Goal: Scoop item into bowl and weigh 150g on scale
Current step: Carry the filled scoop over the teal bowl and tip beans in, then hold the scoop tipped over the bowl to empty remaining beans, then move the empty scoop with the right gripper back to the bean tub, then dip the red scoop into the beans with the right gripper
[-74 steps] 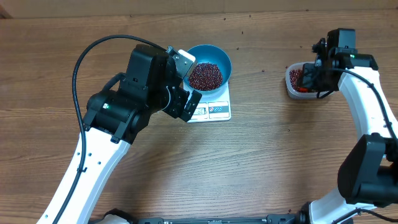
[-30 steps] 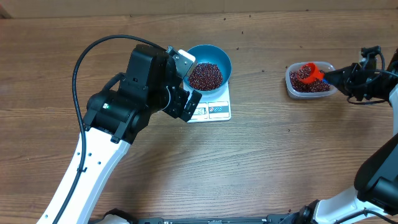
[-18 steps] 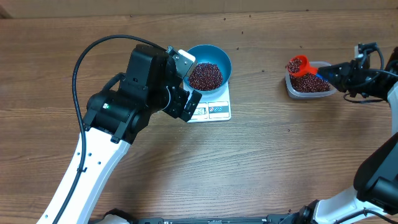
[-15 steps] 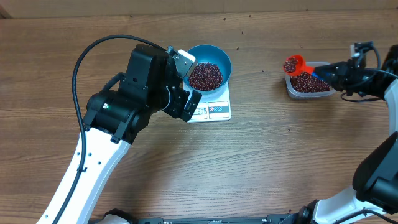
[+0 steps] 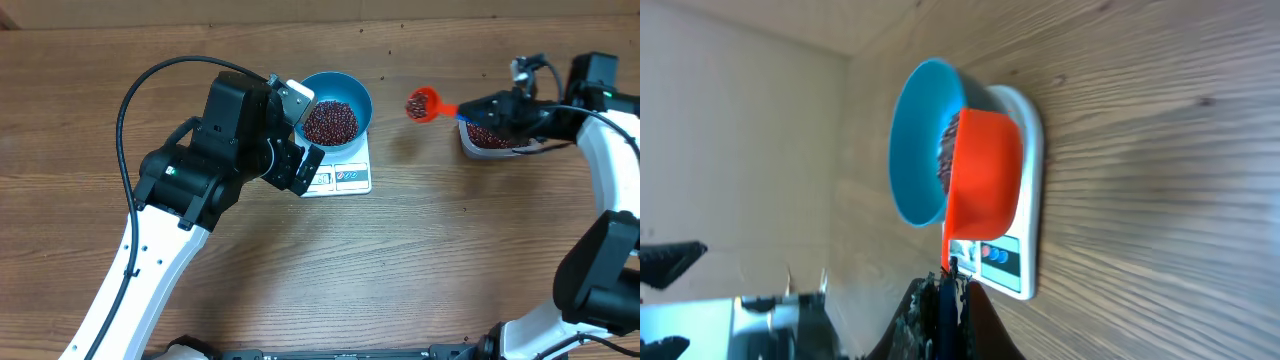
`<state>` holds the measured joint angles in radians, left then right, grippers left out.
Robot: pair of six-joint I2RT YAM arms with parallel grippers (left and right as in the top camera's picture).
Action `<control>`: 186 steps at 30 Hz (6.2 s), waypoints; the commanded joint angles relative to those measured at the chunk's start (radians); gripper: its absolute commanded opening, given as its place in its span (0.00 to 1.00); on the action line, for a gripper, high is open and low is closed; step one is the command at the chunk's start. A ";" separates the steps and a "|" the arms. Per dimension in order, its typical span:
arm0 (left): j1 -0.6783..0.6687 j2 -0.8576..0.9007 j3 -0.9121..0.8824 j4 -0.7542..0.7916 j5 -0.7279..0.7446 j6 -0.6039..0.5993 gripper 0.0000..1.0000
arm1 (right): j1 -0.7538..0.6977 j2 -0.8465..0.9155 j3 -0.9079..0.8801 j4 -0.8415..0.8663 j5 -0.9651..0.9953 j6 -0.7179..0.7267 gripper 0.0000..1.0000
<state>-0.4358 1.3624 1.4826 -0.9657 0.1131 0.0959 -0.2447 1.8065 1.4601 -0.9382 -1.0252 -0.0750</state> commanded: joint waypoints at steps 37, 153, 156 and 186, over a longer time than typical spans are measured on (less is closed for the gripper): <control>0.005 0.007 0.007 0.000 0.008 -0.010 0.99 | 0.652 -0.002 0.317 -0.062 0.982 0.104 0.04; 0.005 0.007 0.007 0.000 0.008 -0.010 1.00 | 0.002 0.111 0.173 -0.140 0.987 0.173 0.04; 0.005 0.007 0.007 0.000 0.008 -0.010 1.00 | 0.002 0.142 0.173 -0.150 0.969 0.172 0.04; 0.005 0.007 0.007 0.000 0.008 -0.010 0.99 | -0.014 0.153 0.173 -0.202 0.547 -0.005 0.04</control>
<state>-0.4358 1.3624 1.4826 -0.9657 0.1131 0.0959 -0.2520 1.9518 1.6398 -1.1439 -0.3977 -0.0788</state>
